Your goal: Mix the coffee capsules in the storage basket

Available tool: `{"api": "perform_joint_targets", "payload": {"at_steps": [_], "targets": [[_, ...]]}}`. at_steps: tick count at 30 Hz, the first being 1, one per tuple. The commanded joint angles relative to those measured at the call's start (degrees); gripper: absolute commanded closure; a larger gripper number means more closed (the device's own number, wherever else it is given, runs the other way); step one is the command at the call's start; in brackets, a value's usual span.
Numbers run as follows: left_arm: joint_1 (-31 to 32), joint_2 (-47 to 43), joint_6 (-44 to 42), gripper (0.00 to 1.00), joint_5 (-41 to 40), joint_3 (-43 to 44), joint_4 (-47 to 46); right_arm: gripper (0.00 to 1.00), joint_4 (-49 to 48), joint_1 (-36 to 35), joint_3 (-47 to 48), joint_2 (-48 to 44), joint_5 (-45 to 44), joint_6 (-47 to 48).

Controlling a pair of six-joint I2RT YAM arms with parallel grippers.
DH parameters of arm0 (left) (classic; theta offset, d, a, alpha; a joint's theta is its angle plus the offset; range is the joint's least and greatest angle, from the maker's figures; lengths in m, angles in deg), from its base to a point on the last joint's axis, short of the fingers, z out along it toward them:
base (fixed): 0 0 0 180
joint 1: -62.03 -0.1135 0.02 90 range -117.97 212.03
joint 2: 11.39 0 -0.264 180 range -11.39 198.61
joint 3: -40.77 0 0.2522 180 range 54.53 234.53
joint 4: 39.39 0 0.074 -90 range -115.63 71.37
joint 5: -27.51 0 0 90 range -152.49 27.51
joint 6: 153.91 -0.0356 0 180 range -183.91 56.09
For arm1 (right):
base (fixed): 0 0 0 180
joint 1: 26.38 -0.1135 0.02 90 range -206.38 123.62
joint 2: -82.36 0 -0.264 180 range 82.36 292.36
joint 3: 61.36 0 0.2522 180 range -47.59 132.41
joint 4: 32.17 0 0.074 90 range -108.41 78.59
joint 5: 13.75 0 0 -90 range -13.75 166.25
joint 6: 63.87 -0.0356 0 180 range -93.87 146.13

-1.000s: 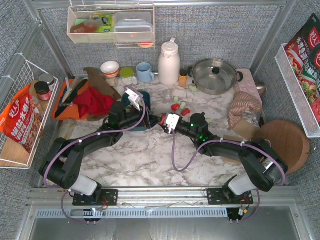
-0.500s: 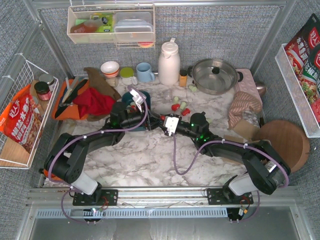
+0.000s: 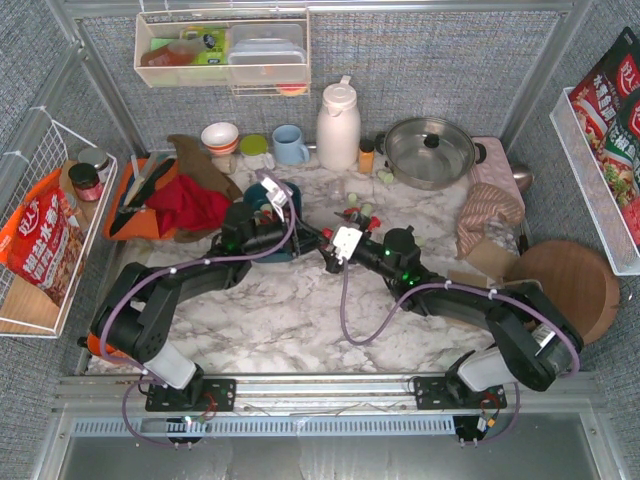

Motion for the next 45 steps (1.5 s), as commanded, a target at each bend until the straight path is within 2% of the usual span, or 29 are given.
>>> {"api": "perform_joint_targets", "payload": {"at_steps": [1,5,7,9,11,14,18,21,25,28,29,30,40,45], "targets": [[-1.69,-0.81,0.46,0.61,-4.3,0.76,1.29,0.02,-0.48,0.16,-1.25,-2.12,-6.12,-1.78],[-4.83,-2.11,-0.22,0.61,-11.96,1.23,5.73,0.01,3.06,0.47,-1.95,-4.94,-15.1,-8.79],[-6.04,-2.82,-1.9,0.61,-20.07,2.2,10.52,0.01,8.81,0.67,-0.19,-6.51,-25.76,-16.98],[-6.44,-3.18,-3.85,0.6,-28.19,3.74,16.55,0.01,22.05,1.2,4.85,-7.58,-36.76,-24.62],[-6.61,-2.64,-5.41,0.58,-35.19,5.5,21.53,0.01,35.58,3.44,10.68,-6.69,-44.01,-29.92],[-7.89,0.46,-5.81,0.55,-38.41,8.05,26.53,0.01,47.1,8.32,14.7,-4.36,-51.19,-40.93],[-9.45,5.85,-4.93,0.48,-37.13,9.83,27.09,0.04,50.88,16.81,12.29,-3.48,-43.1,-51.55],[-9.71,9.39,-4.48,0.41,-34.61,11.39,27.58,0.11,48.44,21.4,9.56,-2.09,-36.87,-53.82],[-9.77,10.41,-4.18,0.3,-34.55,11.42,27.66,0.13,48.14,26.85,10.17,1.45,-26.28,-55.73],[-9.78,8.06,-4.13,0.16,-35.37,9.86,26.64,0.14,50.94,28.81,13.12,4.53,-23.25,-56.24],[-9.73,6.87,-4.23,0.05,-35.49,9.2,26.1,0.15,52.18,29.12,14.31,5.8,-22.77,-56.38],[-9.72,5.45,-4.22,0.01,-35.71,8.5,25.58,0.15,53.72,29.42,15.83,6.95,-22.42,-56.43],[-9.63,-7.18,-4.8,0.0,-35.65,2.43,22.53,0.2,66.52,29.7,27.4,16.17,-24.86,-57.48],[-9.27,-9.78,-4.45,0.01,-34.63,2.06,22.32,0.2,72.1,29.24,31.13,16.3,-22.56,-49.14]]}}
